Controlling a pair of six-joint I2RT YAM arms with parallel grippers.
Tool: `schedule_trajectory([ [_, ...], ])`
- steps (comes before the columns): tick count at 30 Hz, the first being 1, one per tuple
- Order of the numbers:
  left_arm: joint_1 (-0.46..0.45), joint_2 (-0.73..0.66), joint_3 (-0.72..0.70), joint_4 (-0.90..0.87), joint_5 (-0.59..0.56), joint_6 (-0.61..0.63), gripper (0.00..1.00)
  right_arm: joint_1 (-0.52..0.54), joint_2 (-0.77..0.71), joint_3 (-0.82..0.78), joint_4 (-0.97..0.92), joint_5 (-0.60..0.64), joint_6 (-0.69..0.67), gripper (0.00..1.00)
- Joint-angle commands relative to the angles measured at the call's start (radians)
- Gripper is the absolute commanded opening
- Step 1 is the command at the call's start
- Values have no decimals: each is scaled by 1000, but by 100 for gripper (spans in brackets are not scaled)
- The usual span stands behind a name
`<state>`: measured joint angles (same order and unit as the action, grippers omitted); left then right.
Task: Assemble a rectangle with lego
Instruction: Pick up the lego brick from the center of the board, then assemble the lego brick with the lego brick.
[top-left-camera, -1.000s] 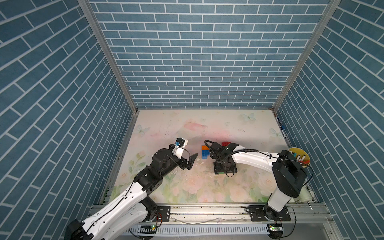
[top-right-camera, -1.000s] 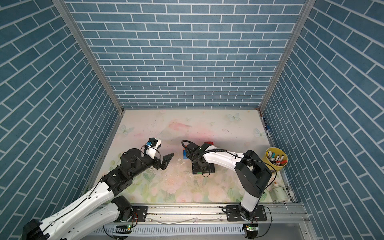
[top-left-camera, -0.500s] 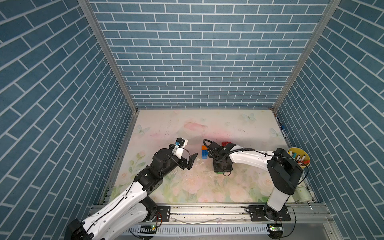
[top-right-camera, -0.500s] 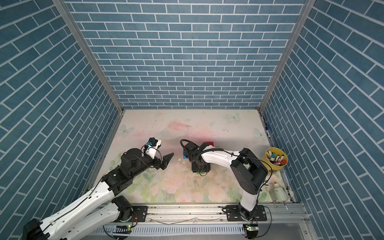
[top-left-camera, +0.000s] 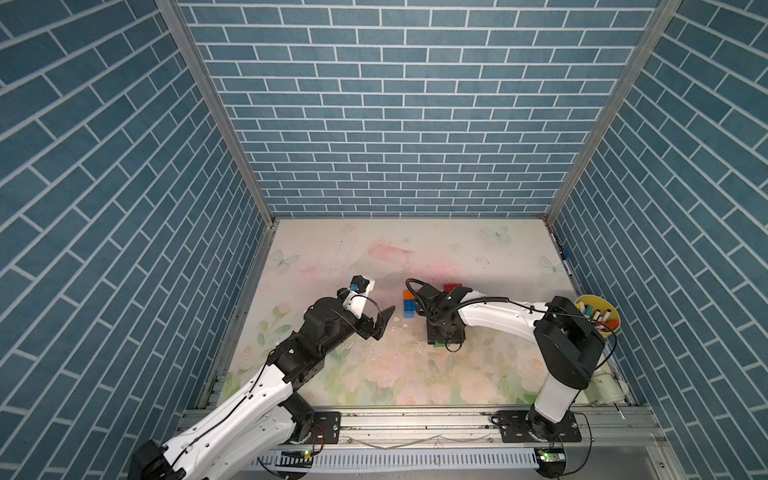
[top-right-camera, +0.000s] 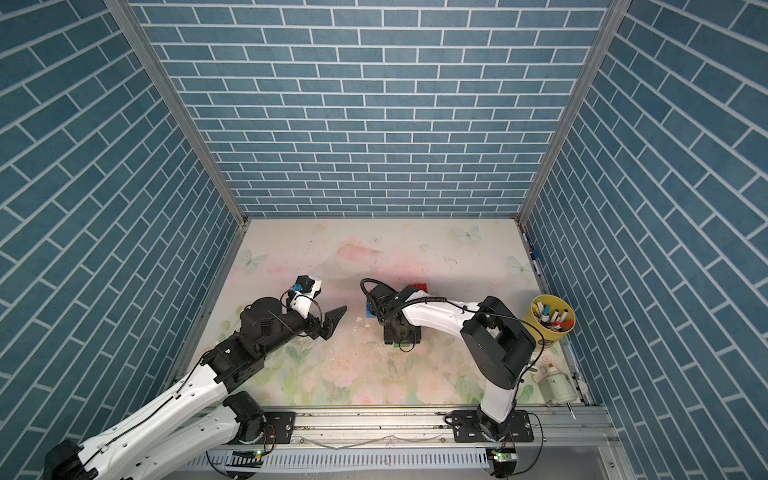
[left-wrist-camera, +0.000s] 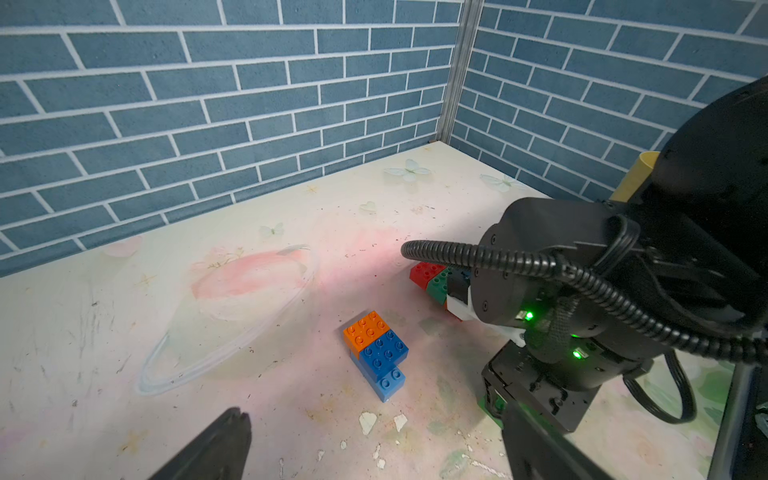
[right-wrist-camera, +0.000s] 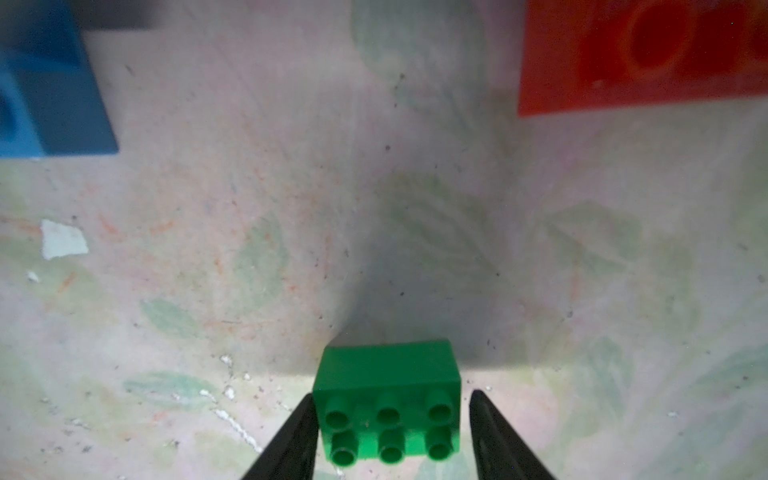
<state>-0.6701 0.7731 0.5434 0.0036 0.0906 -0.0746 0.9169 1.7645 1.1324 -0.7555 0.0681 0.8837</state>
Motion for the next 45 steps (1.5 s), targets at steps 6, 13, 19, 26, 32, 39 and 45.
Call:
schedule_trajectory([
  [6, -4, -4, 4, -16, -4, -7, 100, -2, 24, 12, -15, 26, 24, 55],
  [13, -4, -3, 2, -13, -9, -17, 100, -3, 16, 14, 2, 19, 18, 47],
  [19, -3, -16, 5, -8, -76, -39, 100, 3, -19, 90, -64, 53, -9, 43],
  [26, 14, 37, 65, -45, -292, -80, 100, 14, 53, 303, -166, 6, -55, 44],
  [32, 74, 27, 55, -26, -313, -89, 100, 14, 162, 420, -186, -54, -55, 44],
  [39, 92, 11, 31, -8, -303, -80, 100, 5, 272, 539, -219, -64, -55, 44],
  [45, 92, -1, 22, -8, -308, -69, 100, -9, 332, 608, -247, -63, -67, 44],
])
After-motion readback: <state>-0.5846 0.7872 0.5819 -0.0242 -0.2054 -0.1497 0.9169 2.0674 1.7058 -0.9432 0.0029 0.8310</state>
